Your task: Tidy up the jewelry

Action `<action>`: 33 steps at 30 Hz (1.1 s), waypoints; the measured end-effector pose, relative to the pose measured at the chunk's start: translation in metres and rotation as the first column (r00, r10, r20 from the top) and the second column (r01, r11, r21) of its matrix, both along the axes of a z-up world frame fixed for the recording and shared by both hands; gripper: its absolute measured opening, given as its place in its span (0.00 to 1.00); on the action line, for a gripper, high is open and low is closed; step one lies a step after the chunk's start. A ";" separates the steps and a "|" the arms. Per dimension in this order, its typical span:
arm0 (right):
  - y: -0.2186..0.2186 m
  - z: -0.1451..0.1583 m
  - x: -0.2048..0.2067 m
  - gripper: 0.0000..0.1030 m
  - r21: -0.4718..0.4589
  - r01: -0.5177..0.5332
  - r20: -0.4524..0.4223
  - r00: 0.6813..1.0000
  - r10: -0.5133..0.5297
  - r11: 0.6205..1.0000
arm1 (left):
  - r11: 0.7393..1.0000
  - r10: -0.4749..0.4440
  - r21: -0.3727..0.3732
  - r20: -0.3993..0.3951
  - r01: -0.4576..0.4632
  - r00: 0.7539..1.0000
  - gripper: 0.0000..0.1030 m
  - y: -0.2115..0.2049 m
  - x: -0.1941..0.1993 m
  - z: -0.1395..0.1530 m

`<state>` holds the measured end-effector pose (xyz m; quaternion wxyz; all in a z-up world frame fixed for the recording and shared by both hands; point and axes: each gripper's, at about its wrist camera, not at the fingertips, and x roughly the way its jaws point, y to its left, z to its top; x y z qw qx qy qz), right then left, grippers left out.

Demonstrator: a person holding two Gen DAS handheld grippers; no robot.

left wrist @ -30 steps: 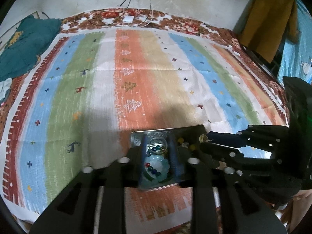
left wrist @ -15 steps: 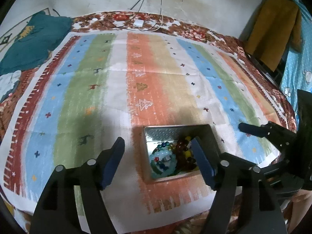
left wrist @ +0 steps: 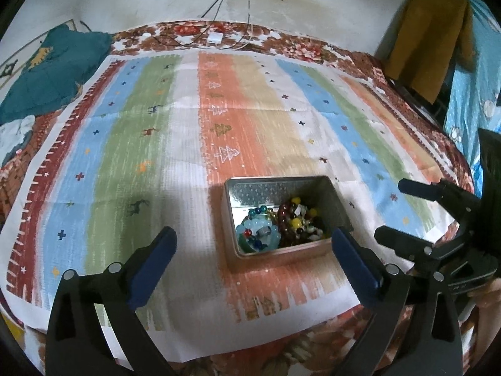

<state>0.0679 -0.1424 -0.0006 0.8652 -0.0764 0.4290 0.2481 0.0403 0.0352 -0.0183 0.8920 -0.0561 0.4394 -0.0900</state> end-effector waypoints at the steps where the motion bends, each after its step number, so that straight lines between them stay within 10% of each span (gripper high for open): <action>1: -0.002 0.000 -0.002 0.95 0.000 0.003 0.001 1.000 -0.003 1.000 | 1.000 -0.002 0.008 0.001 0.002 1.000 0.94 -0.001 -0.002 0.000; 33: -0.025 0.011 -0.044 0.95 0.092 -0.004 0.097 0.995 -0.005 0.996 | 0.997 -0.039 0.074 0.171 0.027 0.984 0.94 -0.021 -0.046 0.016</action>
